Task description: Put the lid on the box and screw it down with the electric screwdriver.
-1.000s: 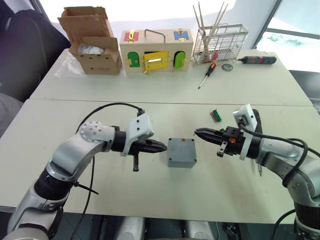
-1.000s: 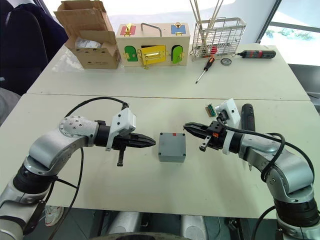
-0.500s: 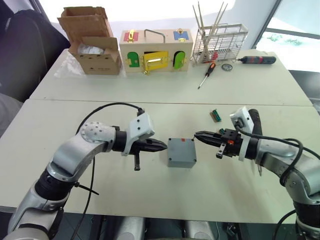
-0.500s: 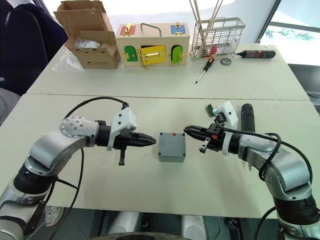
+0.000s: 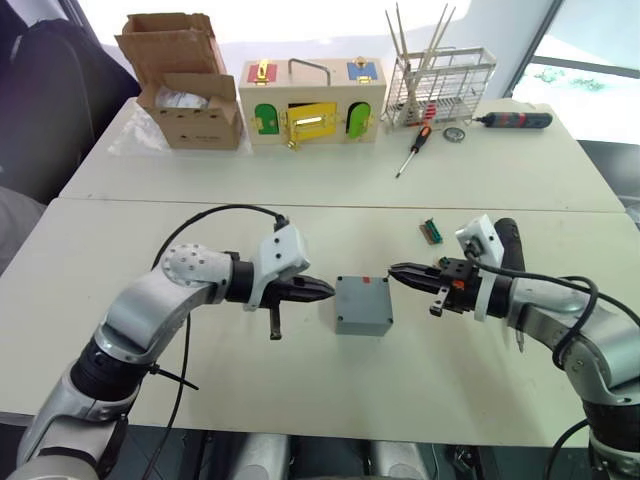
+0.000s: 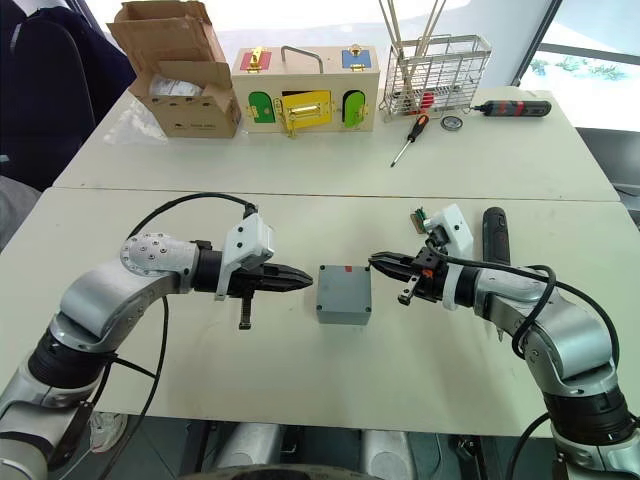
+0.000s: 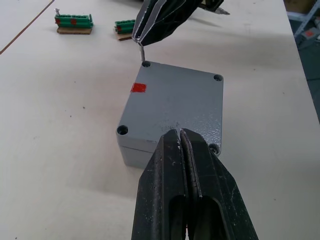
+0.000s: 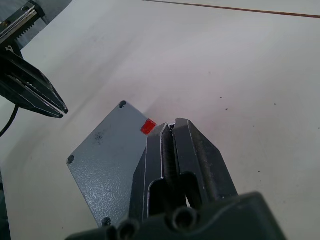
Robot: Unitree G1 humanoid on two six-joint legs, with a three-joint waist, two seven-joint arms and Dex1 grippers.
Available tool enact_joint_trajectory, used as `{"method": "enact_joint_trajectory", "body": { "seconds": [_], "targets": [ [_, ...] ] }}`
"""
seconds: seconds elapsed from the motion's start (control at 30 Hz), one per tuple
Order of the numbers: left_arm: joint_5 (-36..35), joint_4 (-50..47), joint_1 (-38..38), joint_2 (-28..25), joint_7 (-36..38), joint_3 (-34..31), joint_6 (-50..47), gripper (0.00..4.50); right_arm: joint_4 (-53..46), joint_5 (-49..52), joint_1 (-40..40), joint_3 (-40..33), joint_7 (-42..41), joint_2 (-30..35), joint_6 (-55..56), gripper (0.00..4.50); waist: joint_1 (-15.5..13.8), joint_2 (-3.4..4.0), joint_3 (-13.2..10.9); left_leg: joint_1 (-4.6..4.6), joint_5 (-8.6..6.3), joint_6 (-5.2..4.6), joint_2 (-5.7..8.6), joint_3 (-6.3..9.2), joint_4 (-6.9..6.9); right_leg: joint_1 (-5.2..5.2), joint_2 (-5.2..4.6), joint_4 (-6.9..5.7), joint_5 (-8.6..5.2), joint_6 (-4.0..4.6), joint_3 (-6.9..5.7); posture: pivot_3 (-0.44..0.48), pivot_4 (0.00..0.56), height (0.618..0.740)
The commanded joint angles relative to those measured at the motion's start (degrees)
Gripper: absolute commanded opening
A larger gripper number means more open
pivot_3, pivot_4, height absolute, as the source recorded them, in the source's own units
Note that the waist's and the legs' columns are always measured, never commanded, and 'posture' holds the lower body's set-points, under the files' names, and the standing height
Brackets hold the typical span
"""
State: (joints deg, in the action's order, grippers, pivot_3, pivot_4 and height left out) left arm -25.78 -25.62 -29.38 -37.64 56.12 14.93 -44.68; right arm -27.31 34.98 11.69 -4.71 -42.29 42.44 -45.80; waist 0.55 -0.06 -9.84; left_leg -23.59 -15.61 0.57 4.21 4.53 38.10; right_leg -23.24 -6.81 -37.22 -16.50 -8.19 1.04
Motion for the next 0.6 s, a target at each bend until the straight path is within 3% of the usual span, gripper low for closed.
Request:
{"method": "enact_joint_trajectory", "body": {
  "seconds": [0.03,0.6],
  "targets": [
    [-0.69,-1.52,-0.27,0.11,-0.17,-0.27,0.13,0.00,-0.96,-0.08,0.03,0.03,-0.59,0.52,0.71,0.09,0.01,0.00,0.00,0.00,0.00,0.00,0.00,0.00,0.00,0.00,0.00,0.00,0.00,0.00,0.00,0.000,0.150,0.730],
    [-0.57,-0.93,-0.35,0.26,-0.19,-0.26,0.28,0.00,-0.71,-0.40,0.63,0.67,-0.55,-0.21,0.34,0.09,0.00,0.00,0.00,0.00,0.00,0.00,0.00,0.00,0.00,0.00,0.00,0.00,0.00,0.00,0.00,0.000,0.150,0.730]
  ]
}}
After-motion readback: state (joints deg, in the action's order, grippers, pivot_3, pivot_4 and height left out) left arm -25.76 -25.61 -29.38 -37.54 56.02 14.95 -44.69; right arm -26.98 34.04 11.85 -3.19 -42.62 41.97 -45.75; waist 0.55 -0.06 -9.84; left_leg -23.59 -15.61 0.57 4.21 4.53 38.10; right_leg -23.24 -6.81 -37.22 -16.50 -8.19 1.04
